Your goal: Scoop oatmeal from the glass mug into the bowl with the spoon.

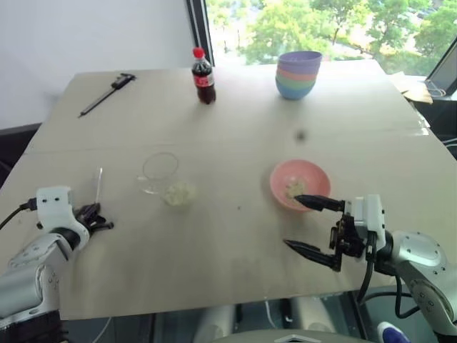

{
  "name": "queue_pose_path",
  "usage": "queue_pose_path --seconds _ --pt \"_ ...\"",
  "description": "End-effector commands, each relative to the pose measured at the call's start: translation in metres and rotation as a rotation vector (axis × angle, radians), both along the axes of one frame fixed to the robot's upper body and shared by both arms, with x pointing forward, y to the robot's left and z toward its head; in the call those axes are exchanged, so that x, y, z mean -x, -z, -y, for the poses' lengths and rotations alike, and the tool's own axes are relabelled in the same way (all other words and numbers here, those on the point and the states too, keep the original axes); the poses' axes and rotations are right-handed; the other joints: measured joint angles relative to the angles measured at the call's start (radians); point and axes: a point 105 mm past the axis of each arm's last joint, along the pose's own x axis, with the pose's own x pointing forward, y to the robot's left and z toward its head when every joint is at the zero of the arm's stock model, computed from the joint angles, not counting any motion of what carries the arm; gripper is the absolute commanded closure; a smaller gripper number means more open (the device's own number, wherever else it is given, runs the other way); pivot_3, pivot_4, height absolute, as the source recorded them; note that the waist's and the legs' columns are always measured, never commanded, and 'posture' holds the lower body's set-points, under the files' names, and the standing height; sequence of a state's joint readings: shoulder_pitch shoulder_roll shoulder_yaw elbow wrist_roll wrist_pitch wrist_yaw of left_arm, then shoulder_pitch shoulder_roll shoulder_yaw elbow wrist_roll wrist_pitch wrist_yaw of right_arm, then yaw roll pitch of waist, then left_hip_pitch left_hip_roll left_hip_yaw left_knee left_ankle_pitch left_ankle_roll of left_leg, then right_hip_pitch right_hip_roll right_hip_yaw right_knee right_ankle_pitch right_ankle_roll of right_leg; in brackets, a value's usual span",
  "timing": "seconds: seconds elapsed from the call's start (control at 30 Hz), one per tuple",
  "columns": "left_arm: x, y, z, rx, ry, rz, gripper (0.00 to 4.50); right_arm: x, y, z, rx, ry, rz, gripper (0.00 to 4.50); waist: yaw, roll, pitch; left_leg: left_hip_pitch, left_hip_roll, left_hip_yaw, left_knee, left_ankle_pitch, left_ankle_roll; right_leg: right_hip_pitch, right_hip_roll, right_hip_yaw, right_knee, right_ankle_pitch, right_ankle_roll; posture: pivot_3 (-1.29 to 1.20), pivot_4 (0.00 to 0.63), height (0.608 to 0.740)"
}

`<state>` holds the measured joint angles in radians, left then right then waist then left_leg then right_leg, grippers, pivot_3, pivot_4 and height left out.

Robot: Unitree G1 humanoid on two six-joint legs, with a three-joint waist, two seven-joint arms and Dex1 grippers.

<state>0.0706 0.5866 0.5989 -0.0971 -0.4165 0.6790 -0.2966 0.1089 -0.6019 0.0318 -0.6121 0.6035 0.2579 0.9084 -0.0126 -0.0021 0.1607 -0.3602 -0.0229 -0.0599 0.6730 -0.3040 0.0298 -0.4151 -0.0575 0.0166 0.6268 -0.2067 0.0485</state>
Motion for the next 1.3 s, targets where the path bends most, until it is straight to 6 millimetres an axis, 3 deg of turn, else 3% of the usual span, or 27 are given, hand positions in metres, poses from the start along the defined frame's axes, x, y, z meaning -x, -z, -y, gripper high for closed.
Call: queue_pose_path --seconds 0.03,0.17,0.3,0.43,0.57,0.67,0.77,0.87,1.0,1.3 --pt "0.007 -0.011 -0.009 -0.026 -0.064 0.106 4.47 0.001 -0.007 -0.001 -0.013 -0.014 0.037 0.00 0.001 -0.001 0.000 0.000 0.000 0.000 0.000 0.000 0.000 0.000 0.000 0.000 0.000 0.000 0.000 0.00 0.150 0.740" --pt "0.007 -0.062 -0.013 -0.079 -0.104 0.361 4.47 -0.003 -0.007 0.000 -0.013 -0.012 0.038 0.00 0.006 -0.010 0.002 -0.001 0.000 -0.002 0.000 0.000 0.000 0.000 0.000 -0.001 0.000 0.000 0.000 0.00 0.150 0.740" --pt "0.002 -0.122 0.002 -0.117 -0.050 0.602 4.47 -0.012 -0.011 0.001 -0.036 -0.003 0.043 0.00 0.018 -0.014 0.002 -0.002 0.000 -0.004 0.000 0.001 -0.001 0.000 0.000 -0.001 0.000 0.000 -0.001 0.00 0.150 0.740" --pt "-0.001 -0.176 0.036 -0.063 0.059 0.837 4.47 -0.016 -0.011 0.000 -0.045 -0.007 0.042 0.00 0.029 -0.015 0.002 -0.003 -0.001 -0.004 0.001 0.001 -0.002 0.000 -0.001 -0.003 0.000 0.001 -0.001 0.00 0.150 0.740" --pt "-0.006 -0.198 0.089 -0.014 0.279 0.889 4.47 -0.021 -0.015 0.001 -0.070 0.006 0.036 0.00 0.025 -0.015 0.002 -0.003 -0.002 -0.003 0.000 0.003 -0.005 0.000 -0.002 -0.002 -0.001 0.001 -0.001 0.00 0.150 0.740" --pt "-0.007 -0.195 0.154 -0.005 0.559 0.834 4.47 -0.032 -0.028 0.004 -0.136 0.049 0.034 0.00 0.021 -0.014 0.002 -0.003 -0.002 -0.002 0.000 0.003 -0.005 0.000 0.000 -0.002 -0.001 0.001 -0.001 0.00 0.150 0.740" --pt "-0.001 -0.179 0.202 -0.054 0.781 0.737 4.47 -0.041 -0.045 0.003 -0.202 0.078 0.038 0.00 0.021 -0.014 0.003 -0.003 -0.002 -0.002 0.000 0.003 -0.005 0.000 0.003 -0.002 -0.001 0.001 -0.001 0.00 0.150 0.740" --pt "0.007 -0.163 0.233 -0.043 0.944 0.662 4.47 -0.050 -0.061 -0.002 -0.268 0.103 -0.001 0.00 0.019 -0.012 0.004 -0.002 -0.002 -0.001 0.000 0.003 -0.005 0.000 0.004 0.000 0.000 0.001 -0.001 0.00 0.150 0.740" --pt "0.017 -0.139 0.260 -0.048 1.124 0.545 4.47 -0.057 -0.076 -0.022 -0.351 0.105 -0.118 0.00 0.015 -0.009 0.005 -0.002 -0.001 -0.001 -0.001 0.003 -0.005 -0.001 0.006 0.000 0.000 0.000 -0.001 0.00 0.150 0.740" --pt "0.041 -0.108 0.279 0.034 1.341 0.374 4.47 -0.053 -0.095 -0.046 -0.467 -0.008 -0.336 0.00 0.004 -0.009 0.006 -0.003 -0.002 -0.001 -0.001 0.003 -0.004 -0.002 0.007 0.000 0.000 0.000 -0.001 0.00 0.150 0.740"
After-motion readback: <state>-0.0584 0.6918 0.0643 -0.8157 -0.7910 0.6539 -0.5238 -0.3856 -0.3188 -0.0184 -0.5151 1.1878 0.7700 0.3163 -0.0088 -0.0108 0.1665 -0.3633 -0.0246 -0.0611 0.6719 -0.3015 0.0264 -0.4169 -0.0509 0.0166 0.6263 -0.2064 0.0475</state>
